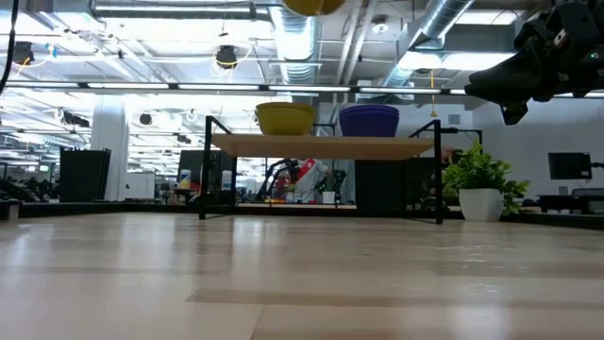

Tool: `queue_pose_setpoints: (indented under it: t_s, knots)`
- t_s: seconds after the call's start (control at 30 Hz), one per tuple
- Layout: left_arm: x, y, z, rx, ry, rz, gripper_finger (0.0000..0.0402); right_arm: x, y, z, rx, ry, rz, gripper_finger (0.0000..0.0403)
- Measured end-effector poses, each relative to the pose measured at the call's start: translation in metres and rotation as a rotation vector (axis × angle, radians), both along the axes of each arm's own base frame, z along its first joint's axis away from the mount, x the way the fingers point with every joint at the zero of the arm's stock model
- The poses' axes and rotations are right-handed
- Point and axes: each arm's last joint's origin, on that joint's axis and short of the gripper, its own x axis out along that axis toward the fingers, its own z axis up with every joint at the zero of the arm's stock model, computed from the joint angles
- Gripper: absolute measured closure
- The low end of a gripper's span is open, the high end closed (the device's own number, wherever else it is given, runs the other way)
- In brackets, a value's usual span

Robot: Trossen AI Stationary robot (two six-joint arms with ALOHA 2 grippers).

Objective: Pick & Place Mini bowls
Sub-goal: Stack the white patterned bowl on the white patterned bowl on the shelf

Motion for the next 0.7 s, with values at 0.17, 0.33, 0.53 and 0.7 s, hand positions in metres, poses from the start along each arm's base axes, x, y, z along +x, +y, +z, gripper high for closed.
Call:
queue_pose_setpoints:
  t_s: [0.17, 0.33, 0.53, 0.7]
  knots:
    - [-0.011, 0.021, 0.008, 0.095, 0.014, 0.049, 0.0393, 0.0, 0.0, 0.0, 0.0, 0.0, 0.0, 0.0305]
    - [-0.017, 0.043, 0.015, 0.219, 0.038, 0.052, 0.0393, 0.0, 0.0, 0.0, 0.0, 0.0, 0.0, 0.0305]
    - [-0.017, 0.074, 0.017, 0.428, 0.133, 0.046, 0.0393, 0.0, 0.0, 0.0, 0.0, 0.0, 0.0, 0.0305]
    - [-0.019, 0.099, 0.014, 0.554, 0.245, 0.053, 0.0393, 0.0, 0.0, 0.0, 0.0, 0.0, 0.0, 0.0305]
